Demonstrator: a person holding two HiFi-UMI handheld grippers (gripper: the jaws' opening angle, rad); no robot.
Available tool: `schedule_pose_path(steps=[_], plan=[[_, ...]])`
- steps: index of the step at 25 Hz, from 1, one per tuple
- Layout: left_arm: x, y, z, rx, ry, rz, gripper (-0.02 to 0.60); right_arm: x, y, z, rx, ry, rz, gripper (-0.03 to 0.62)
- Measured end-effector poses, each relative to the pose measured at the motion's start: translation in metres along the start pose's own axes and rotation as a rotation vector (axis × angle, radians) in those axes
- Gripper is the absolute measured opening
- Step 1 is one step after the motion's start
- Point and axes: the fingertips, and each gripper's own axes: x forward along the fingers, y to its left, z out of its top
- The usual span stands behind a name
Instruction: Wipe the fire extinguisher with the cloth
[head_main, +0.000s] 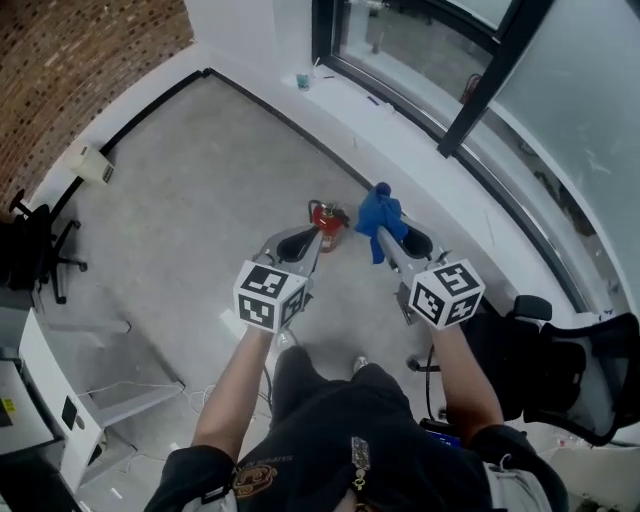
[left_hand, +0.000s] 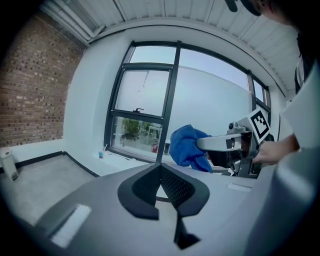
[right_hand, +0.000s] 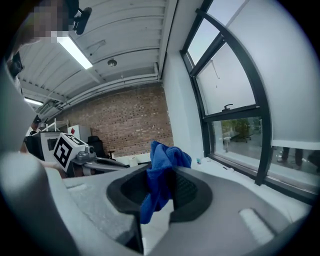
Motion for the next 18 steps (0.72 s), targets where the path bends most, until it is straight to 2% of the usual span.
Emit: schedule_pose_path(steps=[3, 7, 13, 18], plan=[[0.011, 0.041, -0.007, -0.001, 0.026, -0.048, 0.006, 0.044, 0.008, -0.003, -0.001, 0.034, -0.036, 0.097], [0.032, 0.076, -0.028, -0.004, 0.071, -0.112, 0.006, 0.086, -0.001, -0.033, 0.009, 0.107, -0.100, 0.097], [0.087, 0.107, -0.075, -0.008, 0.158, -0.160, 0.006, 0.123, -0.050, -0.107, 0.064, 0.220, -0.188, 0.097], [0.147, 0.129, -0.118, 0.006, 0.226, -0.146, 0.006, 0.161, -0.103, -0.180, 0.125, 0.271, -0.206, 0.097]])
